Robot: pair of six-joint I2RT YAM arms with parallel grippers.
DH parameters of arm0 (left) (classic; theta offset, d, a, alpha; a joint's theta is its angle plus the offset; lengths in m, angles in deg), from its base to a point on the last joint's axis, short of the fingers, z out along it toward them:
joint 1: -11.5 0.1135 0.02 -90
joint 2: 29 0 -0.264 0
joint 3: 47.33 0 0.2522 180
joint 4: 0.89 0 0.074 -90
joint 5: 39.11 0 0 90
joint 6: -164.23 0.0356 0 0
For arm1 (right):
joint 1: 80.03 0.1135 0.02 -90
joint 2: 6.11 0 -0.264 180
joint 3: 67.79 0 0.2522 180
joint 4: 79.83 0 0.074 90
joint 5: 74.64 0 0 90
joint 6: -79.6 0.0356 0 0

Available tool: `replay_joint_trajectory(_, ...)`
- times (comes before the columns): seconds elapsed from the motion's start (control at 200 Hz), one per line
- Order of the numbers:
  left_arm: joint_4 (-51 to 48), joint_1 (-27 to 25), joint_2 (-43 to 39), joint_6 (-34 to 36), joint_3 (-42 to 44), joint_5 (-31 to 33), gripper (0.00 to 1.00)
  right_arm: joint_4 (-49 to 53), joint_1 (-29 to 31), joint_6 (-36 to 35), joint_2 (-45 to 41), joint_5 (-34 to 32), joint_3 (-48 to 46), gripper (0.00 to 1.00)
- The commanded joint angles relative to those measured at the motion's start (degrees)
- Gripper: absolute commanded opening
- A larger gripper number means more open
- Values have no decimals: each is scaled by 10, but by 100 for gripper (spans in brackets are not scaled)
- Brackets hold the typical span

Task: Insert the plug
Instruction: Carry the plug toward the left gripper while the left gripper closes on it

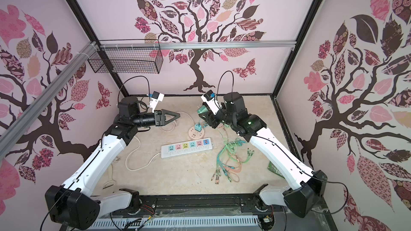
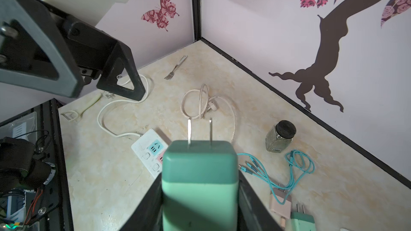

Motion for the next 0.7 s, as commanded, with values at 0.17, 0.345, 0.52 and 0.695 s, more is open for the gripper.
replay_joint_trajectory(0.17,46,-16,14,-30,-12,-70,76,11,52,-71,29,6,28,35)
replay_joint_trajectory(0.345,50,-16,17,-40,-12,-71,74,15,76,-87,43,-3,35,35)
replay_joint_trajectory(0.52,48,-18,19,-36,-9,-80,72,23,94,-105,57,-14,54,36)
replay_joint_trajectory(0.695,38,-20,28,-32,2,-72,69,36,109,-122,69,-21,78,36)
